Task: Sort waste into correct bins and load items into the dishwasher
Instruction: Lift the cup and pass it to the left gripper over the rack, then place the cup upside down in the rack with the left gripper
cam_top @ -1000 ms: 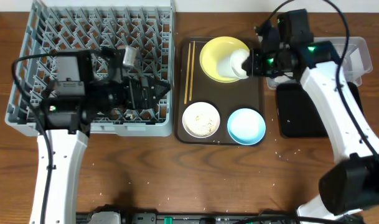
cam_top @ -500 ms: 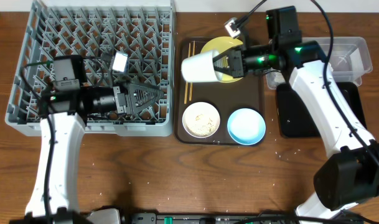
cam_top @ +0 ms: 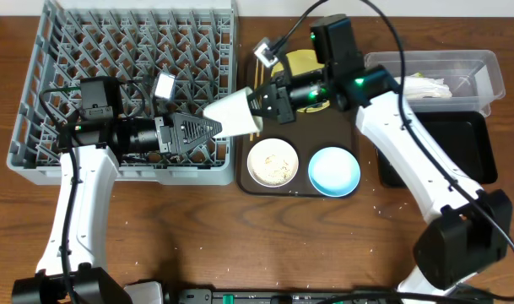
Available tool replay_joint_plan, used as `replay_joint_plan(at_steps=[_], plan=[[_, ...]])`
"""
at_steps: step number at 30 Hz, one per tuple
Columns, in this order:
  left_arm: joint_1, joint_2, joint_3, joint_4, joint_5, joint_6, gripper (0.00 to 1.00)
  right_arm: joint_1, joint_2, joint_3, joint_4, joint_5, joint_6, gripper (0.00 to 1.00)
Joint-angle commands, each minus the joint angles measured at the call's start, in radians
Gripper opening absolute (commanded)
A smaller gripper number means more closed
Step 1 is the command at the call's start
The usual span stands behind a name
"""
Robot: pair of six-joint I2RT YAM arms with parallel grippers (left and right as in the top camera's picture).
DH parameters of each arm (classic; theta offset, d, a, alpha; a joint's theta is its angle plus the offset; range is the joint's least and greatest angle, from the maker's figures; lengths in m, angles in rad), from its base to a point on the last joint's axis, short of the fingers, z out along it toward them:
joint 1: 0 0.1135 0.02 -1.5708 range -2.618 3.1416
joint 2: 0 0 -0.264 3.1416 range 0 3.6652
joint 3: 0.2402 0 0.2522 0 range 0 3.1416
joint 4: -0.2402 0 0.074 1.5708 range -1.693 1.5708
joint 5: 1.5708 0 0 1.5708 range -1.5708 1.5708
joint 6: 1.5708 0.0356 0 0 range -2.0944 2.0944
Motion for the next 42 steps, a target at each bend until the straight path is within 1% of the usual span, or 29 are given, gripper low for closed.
replay_joint_plan(at_steps=[1, 6, 11, 18, 22, 23, 25, 26, 28, 29, 31, 32, 33, 35, 37, 39, 42], plan=[[0.003, -0.006, 0.000, 0.004, 0.026, 0.028, 0.97, 0.033, 0.044, -0.001, 0.021, -0.031, 0.033, 0.01], [0.003, -0.006, 0.000, 0.004, 0.026, 0.028, 0.95, 0.051, 0.074, -0.001, 0.085, -0.031, 0.074, 0.01], [0.003, -0.006, 0.000, 0.003, 0.026, 0.028, 0.90, 0.064, 0.103, -0.001, 0.126, -0.031, 0.111, 0.01], [0.002, -0.006, 0.000, 0.003, 0.026, 0.027, 0.75, 0.066, 0.120, -0.001, 0.159, -0.029, 0.137, 0.01], [0.002, -0.006, 0.000, 0.003, 0.026, 0.027, 0.64, 0.066, 0.121, -0.001, 0.158, -0.029, 0.138, 0.01], [0.002, -0.006, 0.000, 0.003, 0.026, 0.027, 0.63, 0.066, 0.120, -0.001, 0.158, -0.029, 0.138, 0.01], [0.002, -0.006, 0.000, 0.003, 0.026, 0.028, 0.56, 0.066, 0.120, -0.001, 0.154, -0.029, 0.137, 0.04], [0.002, -0.006, 0.000, 0.004, 0.026, 0.028, 0.54, 0.066, 0.121, -0.001, 0.154, -0.029, 0.137, 0.06], [0.002, -0.007, 0.000, 0.004, 0.026, 0.028, 0.50, 0.066, 0.120, -0.001, 0.151, -0.027, 0.137, 0.16], [0.002, -0.007, 0.000, 0.004, 0.026, 0.028, 0.47, 0.066, 0.121, -0.001, 0.151, -0.025, 0.137, 0.23], [0.003, -0.007, 0.000, 0.004, 0.026, 0.028, 0.43, 0.066, 0.120, -0.001, 0.151, -0.025, 0.137, 0.41], [0.003, -0.007, 0.000, 0.005, 0.026, 0.028, 0.41, 0.065, 0.120, -0.001, 0.151, -0.024, 0.136, 0.47], [0.003, -0.007, 0.000, 0.006, 0.026, 0.028, 0.39, 0.065, 0.120, -0.001, 0.151, -0.021, 0.136, 0.51], [0.003, -0.007, 0.000, 0.012, 0.024, 0.028, 0.38, 0.064, 0.121, -0.001, 0.150, -0.002, 0.136, 0.57], [0.003, -0.008, 0.000, 0.016, 0.024, 0.028, 0.36, 0.060, 0.120, -0.001, 0.131, 0.052, 0.136, 0.66], [0.003, -0.008, 0.000, 0.020, 0.021, 0.028, 0.35, 0.050, 0.120, -0.001, 0.102, 0.116, 0.135, 0.71], [0.003, -0.008, 0.003, 0.019, -0.051, 0.014, 0.33, 0.023, 0.120, -0.001, 0.051, 0.223, 0.125, 0.81]])
